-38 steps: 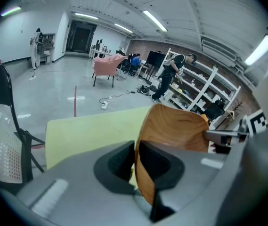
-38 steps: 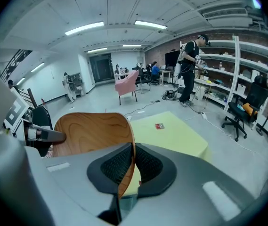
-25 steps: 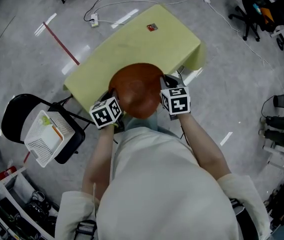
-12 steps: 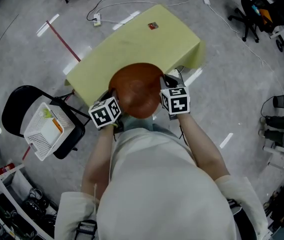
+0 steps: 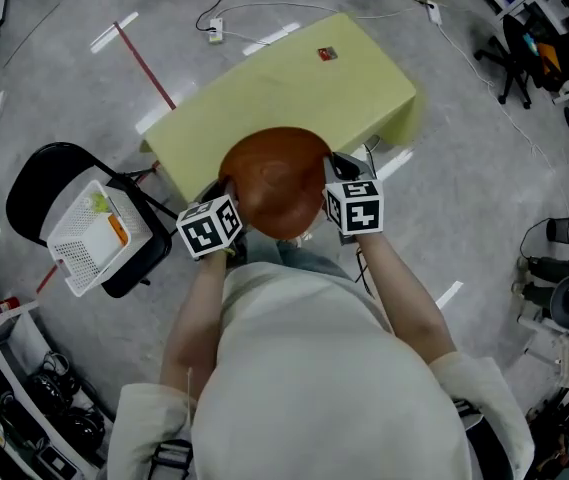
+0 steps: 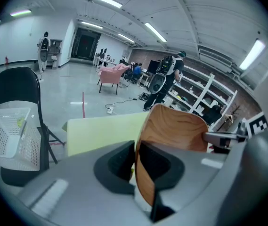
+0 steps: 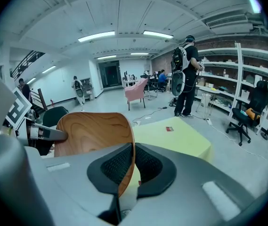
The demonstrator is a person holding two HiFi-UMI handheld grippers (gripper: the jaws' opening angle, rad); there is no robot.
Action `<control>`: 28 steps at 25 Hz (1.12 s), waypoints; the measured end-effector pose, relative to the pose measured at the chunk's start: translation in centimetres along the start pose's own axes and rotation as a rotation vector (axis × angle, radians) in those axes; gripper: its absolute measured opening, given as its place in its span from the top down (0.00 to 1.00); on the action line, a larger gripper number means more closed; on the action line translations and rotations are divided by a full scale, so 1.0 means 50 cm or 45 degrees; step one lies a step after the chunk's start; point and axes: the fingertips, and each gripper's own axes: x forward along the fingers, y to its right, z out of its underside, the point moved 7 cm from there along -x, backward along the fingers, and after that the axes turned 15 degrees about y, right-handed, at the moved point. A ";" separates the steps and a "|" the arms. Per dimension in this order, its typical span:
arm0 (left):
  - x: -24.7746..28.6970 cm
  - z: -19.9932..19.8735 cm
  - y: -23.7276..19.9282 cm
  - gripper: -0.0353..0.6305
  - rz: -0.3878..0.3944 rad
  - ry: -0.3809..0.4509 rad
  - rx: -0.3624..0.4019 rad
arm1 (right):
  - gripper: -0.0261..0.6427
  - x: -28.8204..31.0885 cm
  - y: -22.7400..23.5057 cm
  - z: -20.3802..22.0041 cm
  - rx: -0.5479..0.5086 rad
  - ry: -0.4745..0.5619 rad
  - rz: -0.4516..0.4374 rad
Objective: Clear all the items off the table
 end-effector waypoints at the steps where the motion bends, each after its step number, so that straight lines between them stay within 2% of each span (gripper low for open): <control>1: -0.005 0.000 -0.007 0.89 -0.010 0.005 -0.007 | 0.93 0.003 -0.007 -0.001 -0.005 -0.001 -0.014; 15: -0.095 -0.030 -0.192 0.89 -0.162 0.083 -0.104 | 0.93 0.095 -0.200 -0.039 -0.104 -0.004 -0.219; 28: -0.196 -0.070 -0.443 0.90 -0.271 0.096 -0.170 | 0.93 0.189 -0.469 -0.054 -0.171 -0.049 -0.365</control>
